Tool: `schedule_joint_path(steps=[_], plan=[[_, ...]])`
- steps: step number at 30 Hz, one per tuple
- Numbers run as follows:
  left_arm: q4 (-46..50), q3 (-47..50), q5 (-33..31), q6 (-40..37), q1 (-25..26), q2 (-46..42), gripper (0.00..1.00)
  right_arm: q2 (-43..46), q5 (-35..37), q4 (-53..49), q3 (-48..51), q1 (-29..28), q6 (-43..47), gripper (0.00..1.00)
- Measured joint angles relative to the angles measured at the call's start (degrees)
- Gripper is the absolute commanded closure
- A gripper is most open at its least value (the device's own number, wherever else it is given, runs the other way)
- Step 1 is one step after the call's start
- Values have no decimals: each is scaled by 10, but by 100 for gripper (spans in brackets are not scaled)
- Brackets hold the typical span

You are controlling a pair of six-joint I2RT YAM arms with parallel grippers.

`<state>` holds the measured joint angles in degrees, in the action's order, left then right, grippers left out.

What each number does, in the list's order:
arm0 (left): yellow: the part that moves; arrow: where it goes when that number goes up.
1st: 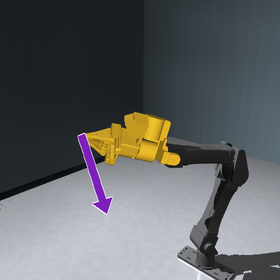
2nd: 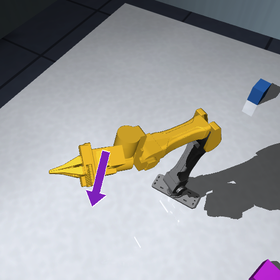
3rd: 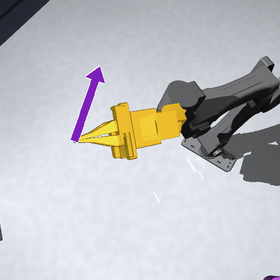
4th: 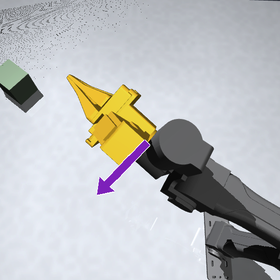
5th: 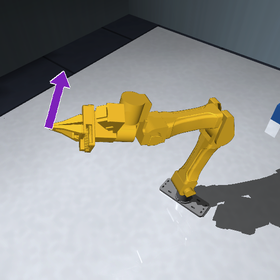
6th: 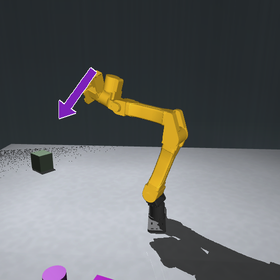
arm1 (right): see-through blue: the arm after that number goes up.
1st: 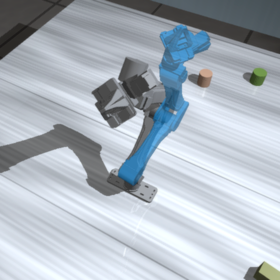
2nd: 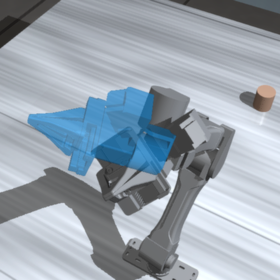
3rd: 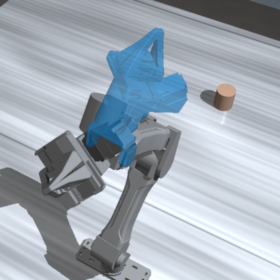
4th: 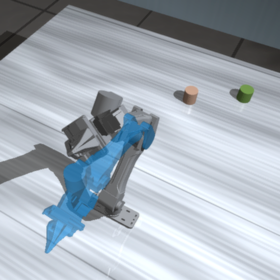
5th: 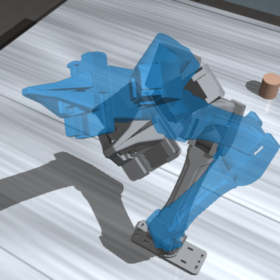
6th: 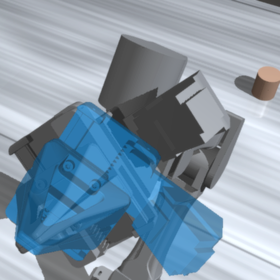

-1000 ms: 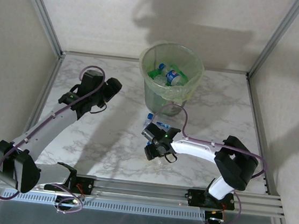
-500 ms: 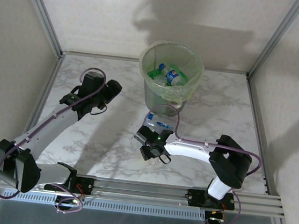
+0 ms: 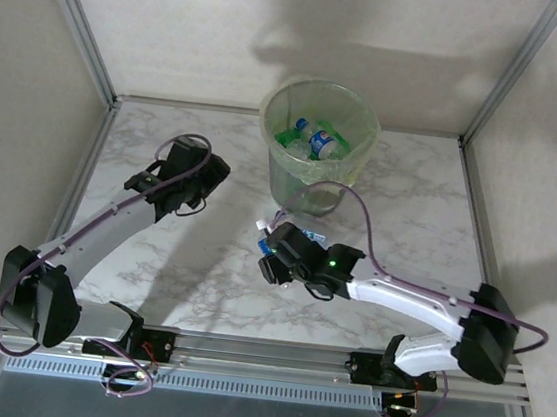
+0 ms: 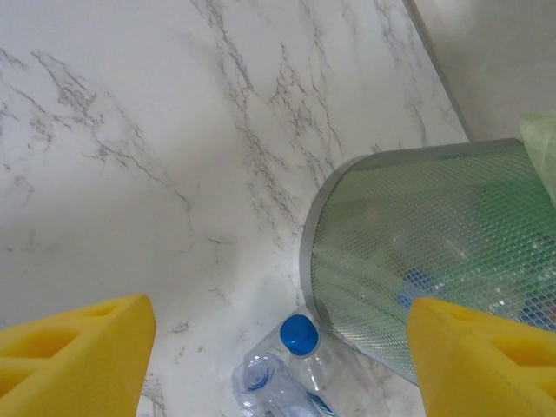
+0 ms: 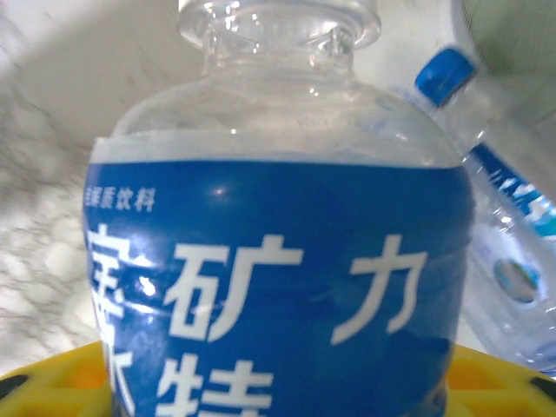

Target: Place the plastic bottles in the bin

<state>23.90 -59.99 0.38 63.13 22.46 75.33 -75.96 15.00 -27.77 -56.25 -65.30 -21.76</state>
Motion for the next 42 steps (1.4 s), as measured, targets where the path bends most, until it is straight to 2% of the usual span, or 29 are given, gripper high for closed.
schedule_joint_path(steps=[5, 10, 18, 21, 26, 33, 37, 42], plan=[[-3, 34, -23, 26, 18, -52, 21, 61, -8, -15, -29, 0, 10, 52], [-9, 50, -30, 28, 17, -80, 21, 75, -21, -43, -138, 12, -3, 51], [-23, 48, -3, 11, 17, -80, 20, -21, -9, -104, -433, 70, -51, 49], [-35, 48, 12, -7, 17, -79, 20, -62, -4, -111, -506, 107, -83, 49], [-48, 48, 36, -21, 10, -58, 21, -120, -9, -110, -547, 177, -150, 49], [-66, 48, 71, -23, 7, -46, 21, -212, -61, -110, -573, 280, -220, 50], [-71, 46, 93, -26, 7, -29, 21, -252, -82, -106, -593, 307, -246, 51], [-80, 51, 111, -22, 7, -21, 21, -288, -111, -102, -621, 319, -262, 47]])
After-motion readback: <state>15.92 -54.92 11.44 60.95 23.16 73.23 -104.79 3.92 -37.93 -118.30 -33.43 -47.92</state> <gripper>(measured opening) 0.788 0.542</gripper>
